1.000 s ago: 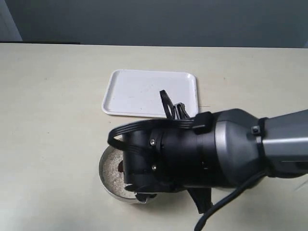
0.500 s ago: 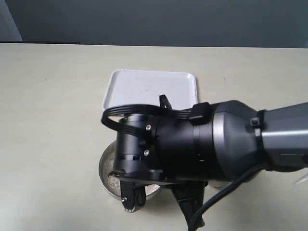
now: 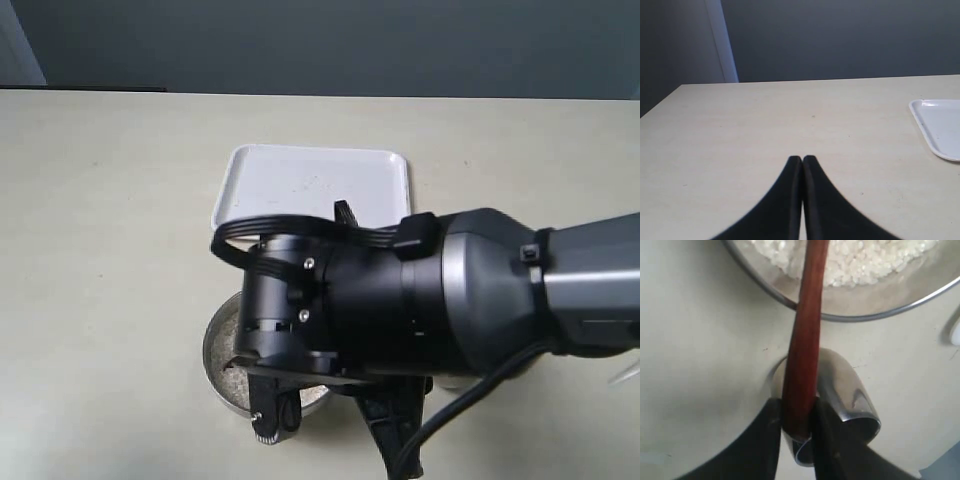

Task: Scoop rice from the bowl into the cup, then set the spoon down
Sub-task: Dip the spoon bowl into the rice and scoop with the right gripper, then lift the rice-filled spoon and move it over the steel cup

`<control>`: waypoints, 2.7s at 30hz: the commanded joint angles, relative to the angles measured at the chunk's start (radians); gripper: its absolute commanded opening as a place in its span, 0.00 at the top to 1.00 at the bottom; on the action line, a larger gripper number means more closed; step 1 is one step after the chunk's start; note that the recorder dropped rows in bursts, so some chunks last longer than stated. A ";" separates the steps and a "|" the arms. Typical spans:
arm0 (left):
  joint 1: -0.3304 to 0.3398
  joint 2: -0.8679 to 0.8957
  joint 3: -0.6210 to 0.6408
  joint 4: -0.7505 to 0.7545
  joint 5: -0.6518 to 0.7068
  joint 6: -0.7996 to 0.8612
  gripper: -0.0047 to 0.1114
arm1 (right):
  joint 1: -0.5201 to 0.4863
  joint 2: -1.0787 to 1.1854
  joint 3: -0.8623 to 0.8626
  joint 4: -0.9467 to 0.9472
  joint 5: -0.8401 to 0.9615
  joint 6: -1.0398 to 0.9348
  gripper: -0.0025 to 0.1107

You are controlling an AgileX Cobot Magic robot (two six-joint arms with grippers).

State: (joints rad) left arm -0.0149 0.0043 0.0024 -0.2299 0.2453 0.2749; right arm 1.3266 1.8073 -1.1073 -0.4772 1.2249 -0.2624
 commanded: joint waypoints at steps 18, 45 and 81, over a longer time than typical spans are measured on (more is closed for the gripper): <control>-0.007 -0.004 -0.002 0.006 -0.011 -0.003 0.96 | -0.115 -0.022 -0.006 0.041 -0.004 0.038 0.97; -0.007 -0.004 -0.002 0.006 -0.011 -0.003 0.96 | -0.140 -0.153 -0.008 0.259 -0.004 0.038 0.97; -0.029 -0.004 -0.002 0.006 -0.011 -0.003 0.96 | -0.304 -0.338 0.152 0.495 -0.004 0.103 0.97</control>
State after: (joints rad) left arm -0.0374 0.0043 0.0024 -0.2281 0.2453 0.2749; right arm 1.0294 1.4939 -0.9748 0.0151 1.2207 -0.1737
